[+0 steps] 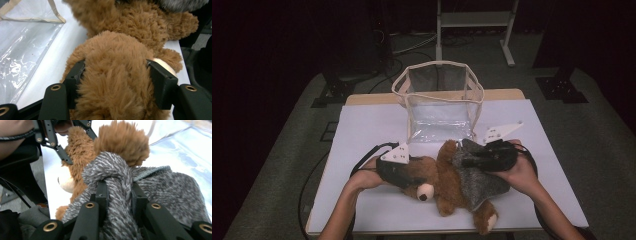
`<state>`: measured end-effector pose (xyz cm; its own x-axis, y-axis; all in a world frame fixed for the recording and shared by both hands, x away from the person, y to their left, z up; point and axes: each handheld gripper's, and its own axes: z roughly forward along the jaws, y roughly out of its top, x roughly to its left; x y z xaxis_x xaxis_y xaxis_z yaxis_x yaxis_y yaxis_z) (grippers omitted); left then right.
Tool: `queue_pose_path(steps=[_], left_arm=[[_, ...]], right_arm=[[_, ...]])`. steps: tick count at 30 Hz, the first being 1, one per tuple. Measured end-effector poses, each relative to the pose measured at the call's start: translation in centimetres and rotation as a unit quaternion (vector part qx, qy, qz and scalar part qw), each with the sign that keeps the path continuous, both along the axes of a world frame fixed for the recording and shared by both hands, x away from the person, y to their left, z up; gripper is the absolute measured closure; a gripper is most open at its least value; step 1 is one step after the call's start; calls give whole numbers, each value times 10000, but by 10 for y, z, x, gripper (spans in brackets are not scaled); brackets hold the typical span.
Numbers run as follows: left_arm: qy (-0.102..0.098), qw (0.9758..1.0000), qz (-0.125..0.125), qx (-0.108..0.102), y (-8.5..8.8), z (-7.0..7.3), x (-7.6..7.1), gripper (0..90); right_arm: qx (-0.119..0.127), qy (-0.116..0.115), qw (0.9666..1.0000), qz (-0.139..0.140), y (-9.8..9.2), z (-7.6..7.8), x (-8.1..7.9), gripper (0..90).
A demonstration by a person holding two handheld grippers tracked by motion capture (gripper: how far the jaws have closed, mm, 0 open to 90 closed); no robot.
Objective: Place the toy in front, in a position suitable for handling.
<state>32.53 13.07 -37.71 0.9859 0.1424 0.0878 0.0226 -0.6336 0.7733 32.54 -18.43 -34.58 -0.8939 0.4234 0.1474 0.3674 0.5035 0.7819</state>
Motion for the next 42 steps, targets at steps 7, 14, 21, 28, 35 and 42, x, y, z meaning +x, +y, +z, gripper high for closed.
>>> queue_pose_path(steps=[7, 14, 21, 28, 35, 42], left_arm=[[-53, 10000, -38, 26, 2, 1, -2, 385], [-11, 10000, -53, -61, 4, 0, -2, 381], [-5, 9999, -43, -99, 4, 0, -2, 375], [2, 9999, -55, -117, 6, -1, -2, 371], [-26, 9999, -71, -109, 6, -1, -2, 370], [-49, 9999, -51, -143, 5, -1, -3, 370]], right_arm=[[-301, 125, 9994, 96, 7, -10, 0, 726], [-104, 319, 9988, -350, -46, -20, -11, 725], [182, 517, 9957, -748, -91, -24, -24, 725], [397, 155, 9977, -532, -92, 26, -29, 724], [162, -222, 9994, 187, -32, 71, -15, 724], [-398, 48, 9960, 793, 51, 48, 15, 723]])
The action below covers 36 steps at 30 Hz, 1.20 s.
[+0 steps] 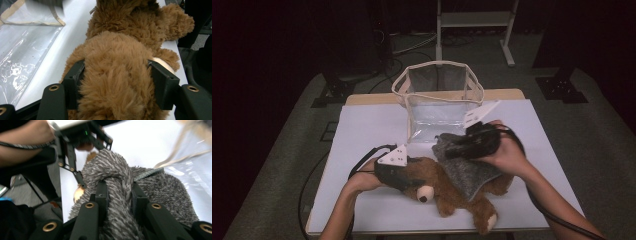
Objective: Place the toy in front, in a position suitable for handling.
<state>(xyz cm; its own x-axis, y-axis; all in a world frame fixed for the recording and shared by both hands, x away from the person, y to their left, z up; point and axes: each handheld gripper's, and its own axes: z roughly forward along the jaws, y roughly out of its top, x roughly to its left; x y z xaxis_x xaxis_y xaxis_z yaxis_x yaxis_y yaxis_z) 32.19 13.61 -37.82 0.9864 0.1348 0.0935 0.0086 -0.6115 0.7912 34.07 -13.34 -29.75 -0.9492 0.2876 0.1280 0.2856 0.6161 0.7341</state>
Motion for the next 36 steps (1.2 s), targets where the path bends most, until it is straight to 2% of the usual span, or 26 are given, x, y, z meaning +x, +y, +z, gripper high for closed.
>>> queue_pose_path(steps=[3, 5, 9, 11, 13, 15, 18, 20, 22, 25, 27, 30, 32, 36], left_arm=[[2, 10000, 7, -43, 0, -1, 0, 370], [-8, 10000, -9, -46, 1, -1, 1, 366], [42, 9999, -17, -156, 3, 1, 1, 339], [-28, 9999, -34, -160, 7, 4, 0, 307], [45, 9998, 110, -182, 13, 8, 1, 264], [146, 9994, 173, -243, 18, 6, 2, 266], [186, 9995, 183, -166, 18, -2, 4, 372], [241, 9991, 246, -255, 17, -7, 7, 421], [285, 9987, 239, -349, 16, -8, 9, 437], [268, 9986, 149, -421, 13, -8, 8, 450], [249, 9987, 135, -423, 11, -8, 7, 450], [216, 9989, 83, -402, 11, -8, 5, 449], [231, 9991, 93, -348, 11, -9, 5, 447], [265, 9990, 98, -343, 12, -11, 5, 443]], right_arm=[[-441, 79, 9990, 64, 15, -25, 6, 723], [-652, 141, 9977, -74, 12, -43, 7, 722], [-346, 368, 9983, -305, -9, -52, 7, 725], [-253, 446, 9980, -356, -17, -55, 4, 726], [-267, 414, 9981, -384, -19, -55, 1, 726], [-298, 385, 9980, -399, -21, -53, 0, 726], [-248, 450, 9979, -388, -23, -49, 3, 725], [-208, 441, 9982, -340, -20, -43, 4, 727], [-189, 335, 9988, -288, -13, -31, 4, 728], [-215, 128, 9997, -43, 6, -16, 6, 728], [-257, 68, 9996, 63, 20, -13, 7, 728], [-263, 127, 9994, 184, 42, -18, 10, 727], [-409, 173, 9987, 243, 54, -29, 11, 726], [-573, 202, 9979, 245, 50, -37, 11, 725]])
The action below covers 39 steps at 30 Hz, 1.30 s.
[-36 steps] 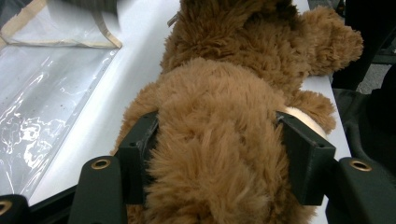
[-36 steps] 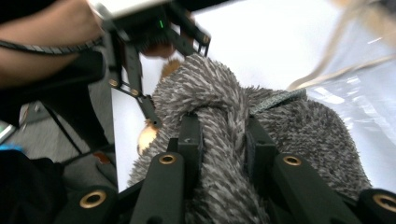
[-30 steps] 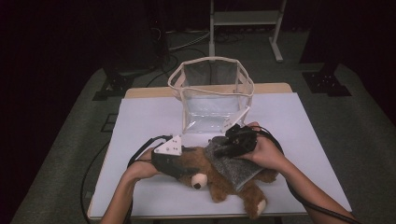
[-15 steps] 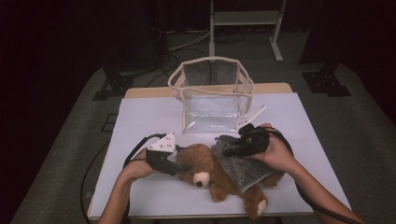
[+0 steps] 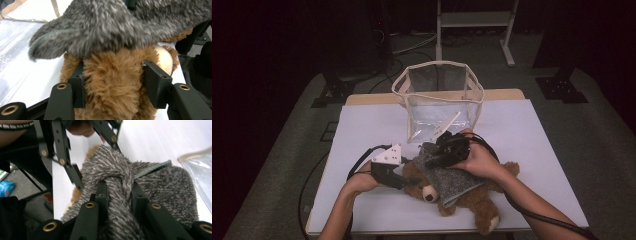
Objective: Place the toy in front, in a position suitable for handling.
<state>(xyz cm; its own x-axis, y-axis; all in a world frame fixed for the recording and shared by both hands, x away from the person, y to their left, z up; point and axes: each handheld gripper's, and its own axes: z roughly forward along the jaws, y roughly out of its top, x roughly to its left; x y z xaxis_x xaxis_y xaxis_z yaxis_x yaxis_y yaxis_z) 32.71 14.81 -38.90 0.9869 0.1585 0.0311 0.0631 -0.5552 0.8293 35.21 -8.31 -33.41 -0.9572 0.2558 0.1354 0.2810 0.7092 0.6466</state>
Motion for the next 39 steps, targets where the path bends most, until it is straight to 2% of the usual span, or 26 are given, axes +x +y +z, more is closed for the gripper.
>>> queue_pose_path(steps=[4, 6, 9, 13, 17, 20, 22, 25, 28, 31, 37, 39], left_arm=[[-41, 10000, -36, 49, 0, 1, 0, 441], [-61, 9999, -57, 58, 0, 2, -1, 439], [-61, 9999, -59, 85, -1, 2, -1, 435], [-15, 9999, -81, 73, 0, 3, -2, 422], [20, 9999, -71, 103, -1, 9, -2, 353], [96, 9999, -62, -19, -9, 13, -3, 257], [-7, 9998, -88, 205, -17, 11, -4, 233], [-81, 9993, -100, 342, -18, 10, -5, 288], [-55, 9995, -105, 301, -15, 7, -7, 331], [-47, 9995, -122, 296, -14, 6, -6, 342], [-56, 9996, -142, 257, -16, 6, -7, 345], [-69, 9995, -142, 285, -16, 7, -7, 346]], right_arm=[[-222, -131, 9994, -246, -26, 0, -2, 725], [-115, -118, 9990, -408, -46, 2, -3, 725], [185, -29, 9968, -774, -80, 7, -5, 725], [338, 63, 9944, -995, -106, 1, -10, 725], [450, 201, 9940, -973, -110, -15, -19, 728], [606, 220, 9938, -906, -108, -20, -28, 728], [594, 139, 9947, -826, -104, -18, -35, 728], [514, -50, 9954, -812, -103, -15, -40, 727], [517, -143, 9942, -929, -112, -13, -42, 723], [528, -217, 9916, -1157, -128, -16, -48, 722], [604, -120, 9875, -1448, -156, -27, -64, 722], [600, -152, 9870, -1484, -157, -26, -66, 723]])
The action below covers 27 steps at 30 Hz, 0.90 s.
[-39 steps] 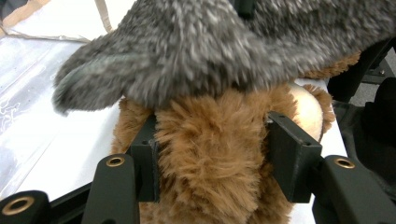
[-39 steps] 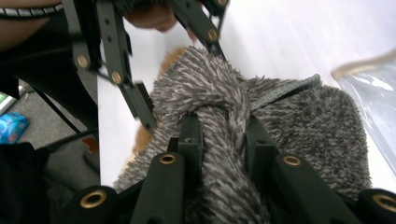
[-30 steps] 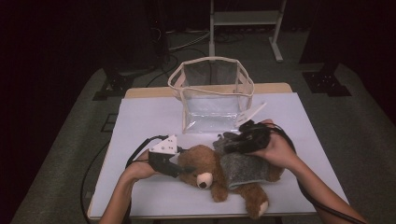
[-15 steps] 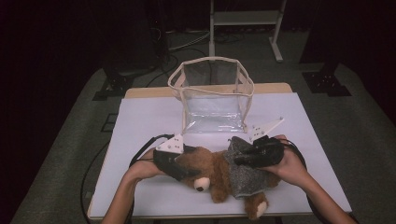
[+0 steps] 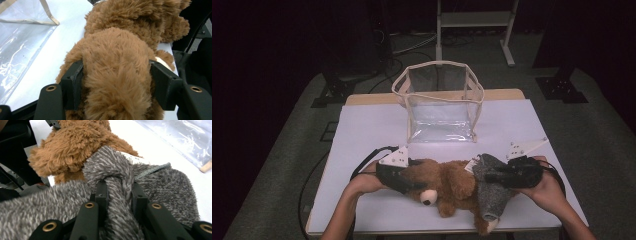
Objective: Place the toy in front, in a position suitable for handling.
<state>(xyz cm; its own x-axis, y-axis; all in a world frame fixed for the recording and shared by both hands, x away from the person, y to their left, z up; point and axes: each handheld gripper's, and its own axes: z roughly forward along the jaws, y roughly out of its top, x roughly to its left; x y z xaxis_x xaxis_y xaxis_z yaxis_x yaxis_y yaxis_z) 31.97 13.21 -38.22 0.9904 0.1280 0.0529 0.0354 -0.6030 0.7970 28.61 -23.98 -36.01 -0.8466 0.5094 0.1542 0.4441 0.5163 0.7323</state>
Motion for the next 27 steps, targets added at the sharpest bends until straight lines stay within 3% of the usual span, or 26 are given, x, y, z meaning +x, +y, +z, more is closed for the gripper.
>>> queue_pose_path(steps=[6, 11, 14, 16, 20, 27], left_arm=[[-14, 10000, -23, 26, 1, 0, 0, 352], [-30, 10000, -41, 7, 0, 0, -1, 352], [-55, 10000, -50, 38, 1, 0, -2, 352], [-74, 10000, -51, 40, 1, 0, -3, 352], [-70, 9999, -67, 57, 1, 0, -2, 353], [-86, 9999, -82, 59, 1, 0, -3, 354]], right_arm=[[-142, -240, 9990, 344, 31, 12, 7, 724], [-3, -206, 9966, 801, 66, 20, 14, 724], [-132, -205, 9943, 1034, 88, 18, 15, 722], [-194, -229, 9932, 1127, 93, 15, 15, 722], [-156, -264, 9954, 910, 74, 16, 10, 722], [-26, -175, 9996, 209, 10, 6, -7, 721]])
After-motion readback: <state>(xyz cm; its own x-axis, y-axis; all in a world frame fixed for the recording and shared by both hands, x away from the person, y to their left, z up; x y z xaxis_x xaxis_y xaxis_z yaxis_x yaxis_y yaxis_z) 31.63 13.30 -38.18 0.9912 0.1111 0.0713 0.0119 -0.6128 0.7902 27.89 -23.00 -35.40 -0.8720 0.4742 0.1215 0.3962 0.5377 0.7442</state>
